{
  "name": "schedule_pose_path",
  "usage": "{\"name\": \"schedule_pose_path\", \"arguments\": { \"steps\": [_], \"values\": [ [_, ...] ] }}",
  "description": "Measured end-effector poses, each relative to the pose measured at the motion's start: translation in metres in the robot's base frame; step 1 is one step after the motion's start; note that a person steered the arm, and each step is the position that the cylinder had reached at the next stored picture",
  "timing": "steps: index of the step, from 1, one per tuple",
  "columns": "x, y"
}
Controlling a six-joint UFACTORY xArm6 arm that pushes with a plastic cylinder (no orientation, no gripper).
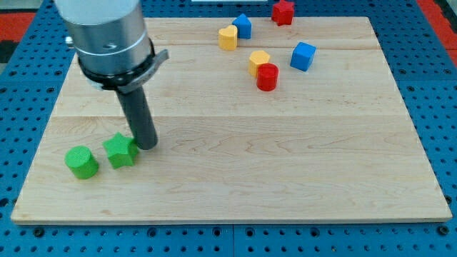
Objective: Slide red circle to the center
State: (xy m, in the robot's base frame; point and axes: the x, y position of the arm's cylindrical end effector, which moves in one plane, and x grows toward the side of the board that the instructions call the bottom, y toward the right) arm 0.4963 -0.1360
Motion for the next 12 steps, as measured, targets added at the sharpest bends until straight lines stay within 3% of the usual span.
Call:
{"name": "schedule_pose_path", "arguments": {
  "steps": [2,4,6,7,9,12],
  "values": [
    [0.004,0.009],
    [-0.051,0.211],
    [-0.081,0.287],
    [-0.118,0.275],
    [-0.149,0.231],
    [-0.150,0.168]
  ]
}}
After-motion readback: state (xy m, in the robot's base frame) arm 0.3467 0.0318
